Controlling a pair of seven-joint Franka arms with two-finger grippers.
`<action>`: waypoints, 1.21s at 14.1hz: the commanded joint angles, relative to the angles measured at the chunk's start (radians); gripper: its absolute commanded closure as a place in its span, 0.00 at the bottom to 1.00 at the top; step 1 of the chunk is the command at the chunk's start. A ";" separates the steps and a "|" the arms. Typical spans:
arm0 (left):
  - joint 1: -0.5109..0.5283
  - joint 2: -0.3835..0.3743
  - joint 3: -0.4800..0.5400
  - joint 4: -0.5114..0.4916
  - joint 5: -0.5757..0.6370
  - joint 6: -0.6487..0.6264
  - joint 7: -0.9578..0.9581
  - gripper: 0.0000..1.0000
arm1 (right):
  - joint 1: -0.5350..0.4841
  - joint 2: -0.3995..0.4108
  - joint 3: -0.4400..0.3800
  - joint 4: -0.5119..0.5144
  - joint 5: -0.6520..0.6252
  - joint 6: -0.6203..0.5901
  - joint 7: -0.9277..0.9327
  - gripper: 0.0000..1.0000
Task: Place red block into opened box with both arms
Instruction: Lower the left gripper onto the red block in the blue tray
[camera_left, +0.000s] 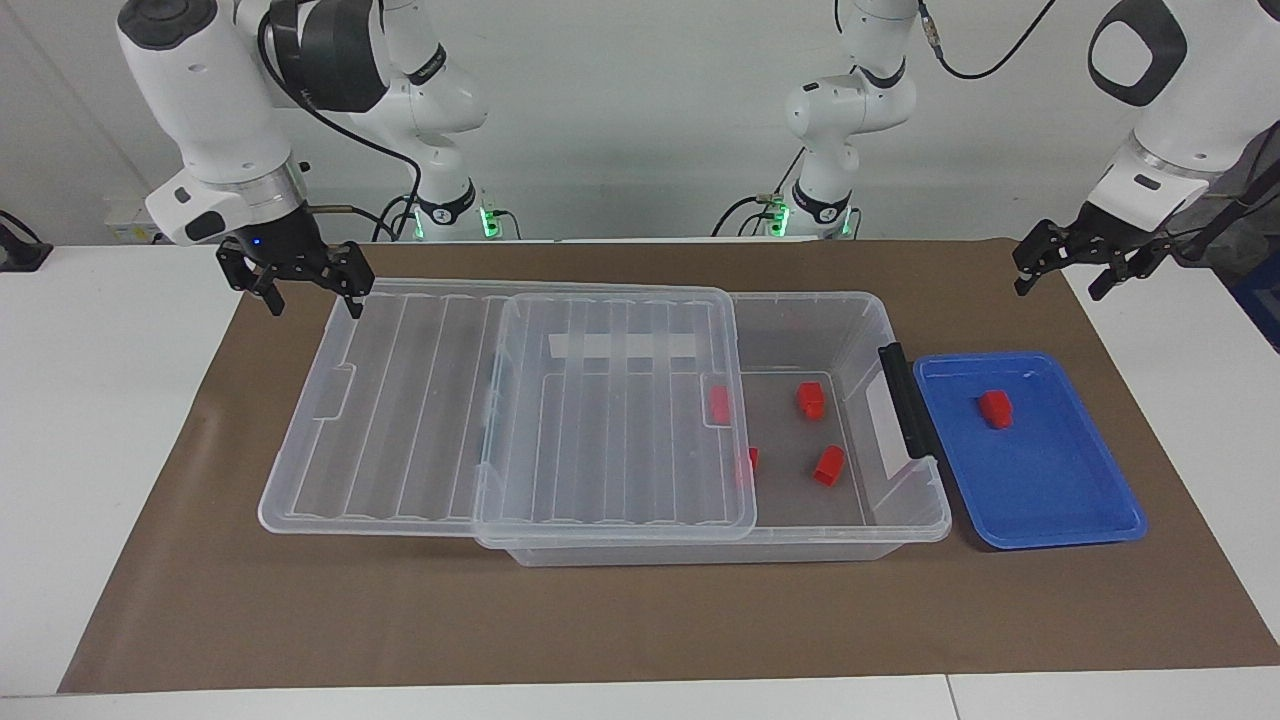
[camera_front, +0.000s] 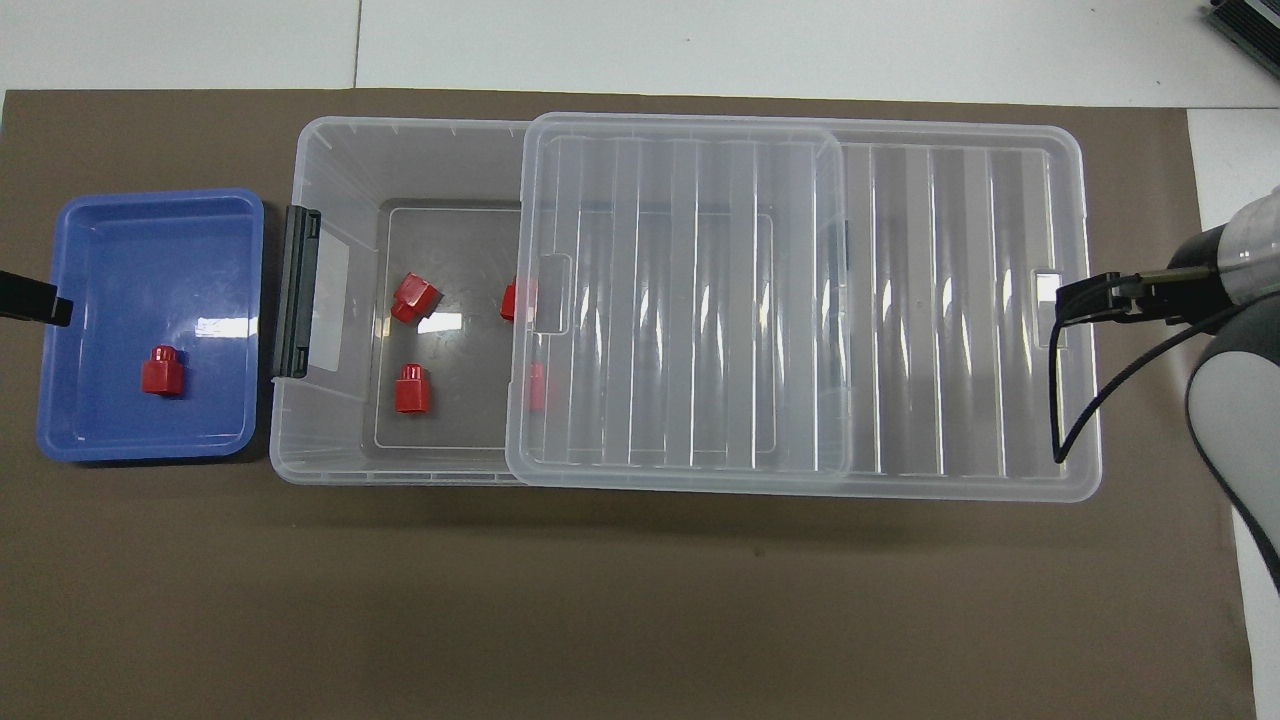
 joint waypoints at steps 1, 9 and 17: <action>0.001 -0.118 -0.002 -0.280 0.040 0.230 -0.066 0.00 | -0.034 0.009 0.033 0.083 0.008 -0.082 0.054 0.00; 0.110 0.125 -0.004 -0.336 0.092 0.518 -0.057 0.00 | -0.043 0.021 0.062 0.145 0.010 -0.189 0.087 0.00; 0.124 0.193 -0.004 -0.488 0.092 0.719 -0.194 0.00 | -0.037 0.018 0.068 0.111 0.013 -0.189 0.077 0.00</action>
